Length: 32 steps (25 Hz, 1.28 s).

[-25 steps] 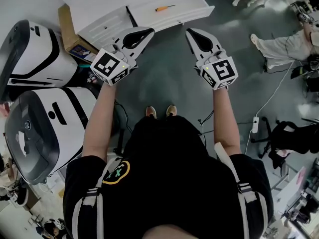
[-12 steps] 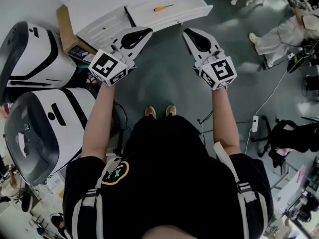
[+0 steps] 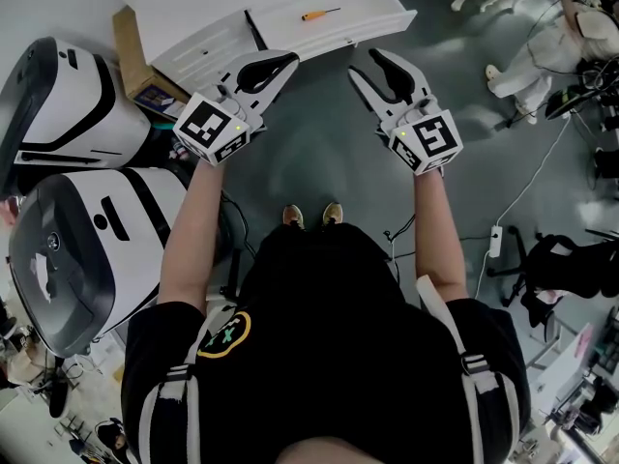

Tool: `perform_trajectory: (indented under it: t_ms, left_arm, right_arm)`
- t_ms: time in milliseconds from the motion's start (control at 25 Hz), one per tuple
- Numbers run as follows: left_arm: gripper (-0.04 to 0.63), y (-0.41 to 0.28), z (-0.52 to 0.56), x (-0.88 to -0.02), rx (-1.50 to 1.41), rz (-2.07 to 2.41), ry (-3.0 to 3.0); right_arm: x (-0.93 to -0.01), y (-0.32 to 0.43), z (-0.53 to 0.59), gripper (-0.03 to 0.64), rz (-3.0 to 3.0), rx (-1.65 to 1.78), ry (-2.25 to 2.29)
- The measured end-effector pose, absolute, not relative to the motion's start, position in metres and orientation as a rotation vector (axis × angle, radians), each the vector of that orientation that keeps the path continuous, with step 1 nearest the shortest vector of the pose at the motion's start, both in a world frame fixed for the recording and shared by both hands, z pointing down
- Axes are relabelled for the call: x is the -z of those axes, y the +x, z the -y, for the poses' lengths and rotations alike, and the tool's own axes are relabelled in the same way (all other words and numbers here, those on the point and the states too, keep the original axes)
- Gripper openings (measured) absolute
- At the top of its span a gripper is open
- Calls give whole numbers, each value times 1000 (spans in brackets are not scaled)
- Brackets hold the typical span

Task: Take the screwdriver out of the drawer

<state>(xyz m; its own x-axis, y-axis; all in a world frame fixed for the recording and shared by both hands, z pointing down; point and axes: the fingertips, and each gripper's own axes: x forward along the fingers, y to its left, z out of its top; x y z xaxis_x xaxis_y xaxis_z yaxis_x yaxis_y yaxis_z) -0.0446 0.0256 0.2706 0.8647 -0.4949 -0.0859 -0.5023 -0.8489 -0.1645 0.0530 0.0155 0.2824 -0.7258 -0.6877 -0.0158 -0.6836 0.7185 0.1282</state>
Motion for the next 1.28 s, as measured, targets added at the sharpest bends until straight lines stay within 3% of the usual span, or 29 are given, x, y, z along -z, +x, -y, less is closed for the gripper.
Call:
perform_trajectory:
  t_ms: [200,480,640,880,1280]
  left_arm:
    - [21,-45,-25,-272,-61,-778,-2861]
    - [21,-46,-26,-273,-57,-773,-2861]
    - [21,-45,-27,-273,-57,-774,-2861]
    - [21,-43,-27,-275,-48,-760,-2866]
    - [21,-43,-25,-278,-50,-775,-2871]
  right_arm:
    - [-284,50,-16,288,2889,187,1122]
    - [-286,44,-17,478,2905,164,1083]
    - [-290,43,-18,548,2909,133,1060]
    - [-295,45,-15,589,2902,118,1084]
    - [-296,55,-8,592,2887,110,1151]
